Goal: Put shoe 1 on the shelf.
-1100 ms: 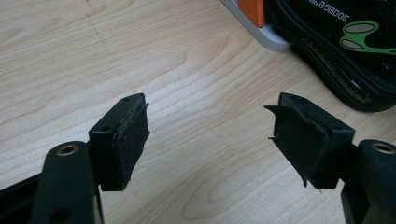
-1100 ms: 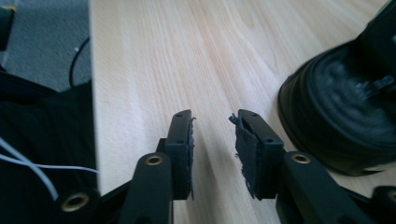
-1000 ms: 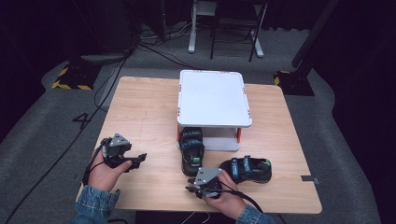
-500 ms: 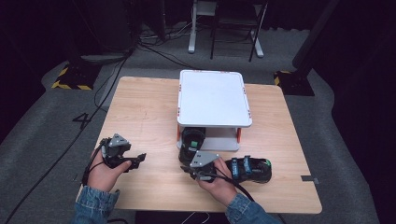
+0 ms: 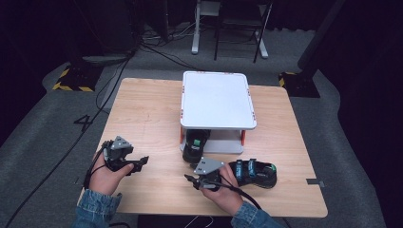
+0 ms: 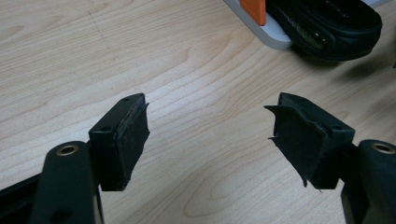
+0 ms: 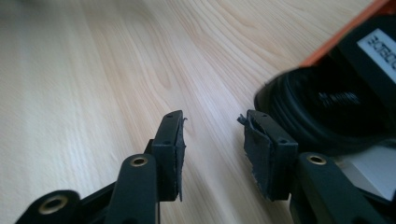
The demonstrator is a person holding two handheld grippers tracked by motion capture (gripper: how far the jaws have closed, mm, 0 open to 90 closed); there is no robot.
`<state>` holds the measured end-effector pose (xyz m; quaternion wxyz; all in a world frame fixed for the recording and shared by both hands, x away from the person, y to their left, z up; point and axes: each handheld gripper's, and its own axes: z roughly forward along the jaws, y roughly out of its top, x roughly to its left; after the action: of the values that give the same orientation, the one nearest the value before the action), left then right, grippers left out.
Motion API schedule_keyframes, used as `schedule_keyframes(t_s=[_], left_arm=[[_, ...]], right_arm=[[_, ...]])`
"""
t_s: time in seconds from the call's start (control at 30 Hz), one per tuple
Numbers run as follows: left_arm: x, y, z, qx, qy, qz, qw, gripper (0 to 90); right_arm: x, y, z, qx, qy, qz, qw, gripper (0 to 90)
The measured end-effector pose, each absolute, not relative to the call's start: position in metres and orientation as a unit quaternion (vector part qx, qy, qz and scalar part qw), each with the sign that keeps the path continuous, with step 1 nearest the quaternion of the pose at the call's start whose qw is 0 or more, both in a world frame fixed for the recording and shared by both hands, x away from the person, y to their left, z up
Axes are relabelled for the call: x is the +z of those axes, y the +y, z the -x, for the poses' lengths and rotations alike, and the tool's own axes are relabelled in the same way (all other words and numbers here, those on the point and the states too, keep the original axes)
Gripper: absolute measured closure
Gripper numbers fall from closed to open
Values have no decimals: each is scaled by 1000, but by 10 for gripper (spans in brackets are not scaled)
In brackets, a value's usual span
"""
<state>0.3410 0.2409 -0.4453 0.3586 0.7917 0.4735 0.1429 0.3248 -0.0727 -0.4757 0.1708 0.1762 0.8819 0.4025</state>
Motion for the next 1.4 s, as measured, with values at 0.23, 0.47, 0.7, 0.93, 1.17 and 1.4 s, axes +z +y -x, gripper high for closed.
schedule_keyframes(t_s=[0.23, 0.47, 0.7, 0.93, 1.17, 1.4], left_arm=[[-445, 238, -341, 141, 470, -794, 358, 271], [-447, 241, -342, 138, 473, -792, 360, 271], [-447, 240, -342, 139, 470, -793, 361, 271], [-447, 241, -342, 137, 472, -793, 361, 271], [-446, 240, -343, 140, 472, -792, 360, 271], [-444, 240, -344, 139, 471, -792, 363, 271]], right_arm=[[-489, -64, -336, 391, 867, -214, 225, 689], [-488, -69, -366, 384, 845, -286, 239, 682], [-490, -69, -390, 383, 829, -338, 229, 670], [-493, -74, -399, 390, 812, -375, 220, 487], [-484, -71, -383, 419, 818, -341, 198, 411], [-460, -82, -353, 459, 815, -300, 186, 392]])
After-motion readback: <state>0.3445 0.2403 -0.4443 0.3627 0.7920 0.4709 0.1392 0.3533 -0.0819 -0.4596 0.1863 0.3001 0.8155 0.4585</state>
